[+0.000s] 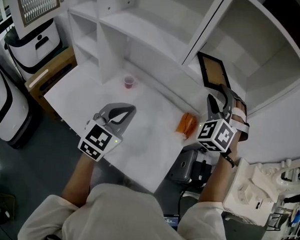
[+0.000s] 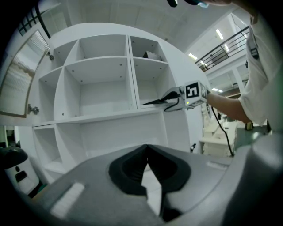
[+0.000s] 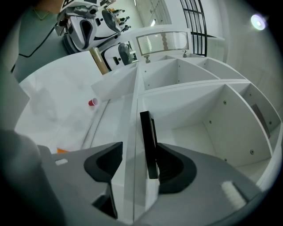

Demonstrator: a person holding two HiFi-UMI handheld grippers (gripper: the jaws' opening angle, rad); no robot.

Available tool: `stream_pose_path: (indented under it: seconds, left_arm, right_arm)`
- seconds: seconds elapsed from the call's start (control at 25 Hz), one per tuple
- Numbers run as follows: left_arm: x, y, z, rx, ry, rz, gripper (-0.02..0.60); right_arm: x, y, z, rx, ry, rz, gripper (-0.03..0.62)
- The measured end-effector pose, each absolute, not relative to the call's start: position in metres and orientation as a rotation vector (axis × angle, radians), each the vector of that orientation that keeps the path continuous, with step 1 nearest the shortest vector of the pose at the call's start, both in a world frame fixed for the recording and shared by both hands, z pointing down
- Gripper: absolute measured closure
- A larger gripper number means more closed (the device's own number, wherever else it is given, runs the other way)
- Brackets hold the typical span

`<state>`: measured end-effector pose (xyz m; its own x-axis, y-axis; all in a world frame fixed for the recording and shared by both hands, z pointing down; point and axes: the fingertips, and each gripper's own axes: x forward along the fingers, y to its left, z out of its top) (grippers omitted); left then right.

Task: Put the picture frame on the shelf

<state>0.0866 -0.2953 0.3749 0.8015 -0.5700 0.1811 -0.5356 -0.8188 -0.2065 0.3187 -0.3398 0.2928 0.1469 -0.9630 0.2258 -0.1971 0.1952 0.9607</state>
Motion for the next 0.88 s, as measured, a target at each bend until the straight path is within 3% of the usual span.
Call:
stream_pose_path:
  seconds: [0.44,0.6,0.88]
  left_arm:
    - [0.084,-0.303,0.378,-2.848,0.886,-0.361,0.578]
    - [0.081,-0.307,0.379,-2.851,0.890,-0.367,0.578]
    - [0.070,-0.308,0.381,-2.843,0.916,-0.378,0.578]
  right_arm:
    - [0.320,-0.356,0.307,1.209,-1.338,-0.736,0.237]
    - [0.318,-0.364,0.319,1.144,-1.366,-0.689,0.117]
    - [0.314,-0.373,0.335,1.099,-1.394,-0.633,0.002]
